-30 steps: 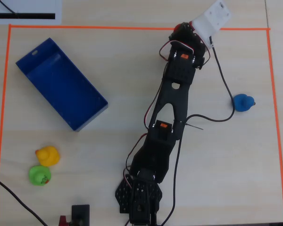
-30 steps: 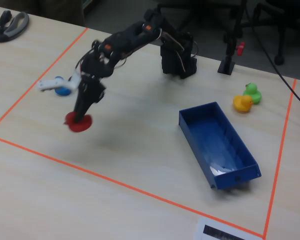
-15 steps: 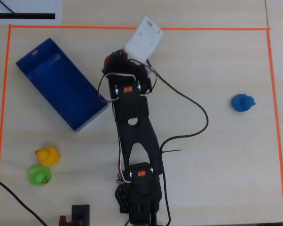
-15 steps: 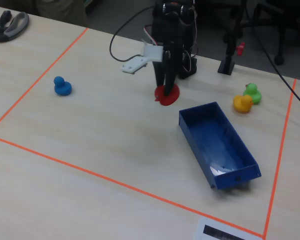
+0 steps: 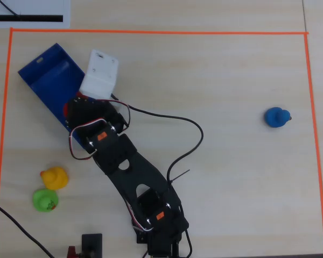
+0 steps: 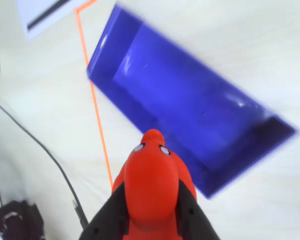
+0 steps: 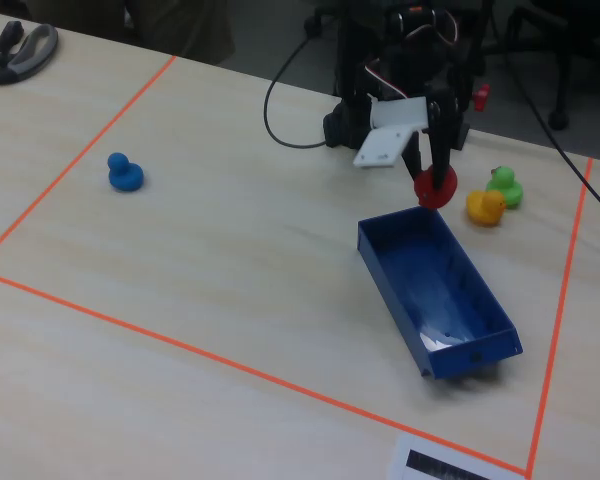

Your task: Grasp red duck and put it into box.

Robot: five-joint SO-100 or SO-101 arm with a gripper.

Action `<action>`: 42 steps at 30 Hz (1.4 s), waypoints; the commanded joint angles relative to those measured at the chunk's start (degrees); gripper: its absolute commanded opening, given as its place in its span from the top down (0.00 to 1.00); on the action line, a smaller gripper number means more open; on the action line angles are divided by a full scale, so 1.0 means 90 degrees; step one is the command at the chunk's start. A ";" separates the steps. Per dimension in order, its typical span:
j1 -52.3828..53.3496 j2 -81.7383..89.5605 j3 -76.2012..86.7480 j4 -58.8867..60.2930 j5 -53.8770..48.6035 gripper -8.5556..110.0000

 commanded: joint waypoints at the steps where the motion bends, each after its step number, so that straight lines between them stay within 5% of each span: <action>1: -0.0186 -0.0537 -0.0332 -0.0410 0.0088 0.93; 7: -0.0342 -0.1562 -0.0430 -0.1113 0.0088 0.93; 11: -0.0293 -0.2041 -0.0420 -0.1465 0.0029 0.80; 19: -0.0215 -0.2129 -0.0459 -0.1328 -0.0195 0.69; 24: 0.0273 -0.1387 -0.0850 -0.0713 -0.0527 0.72; 29: 0.1006 0.0137 -0.0908 -0.0264 -0.1035 0.92; 32: 0.1631 0.1279 -0.0537 -0.0361 -0.1543 0.93; 42: 0.3584 0.5342 0.2559 -0.2568 -0.3203 0.93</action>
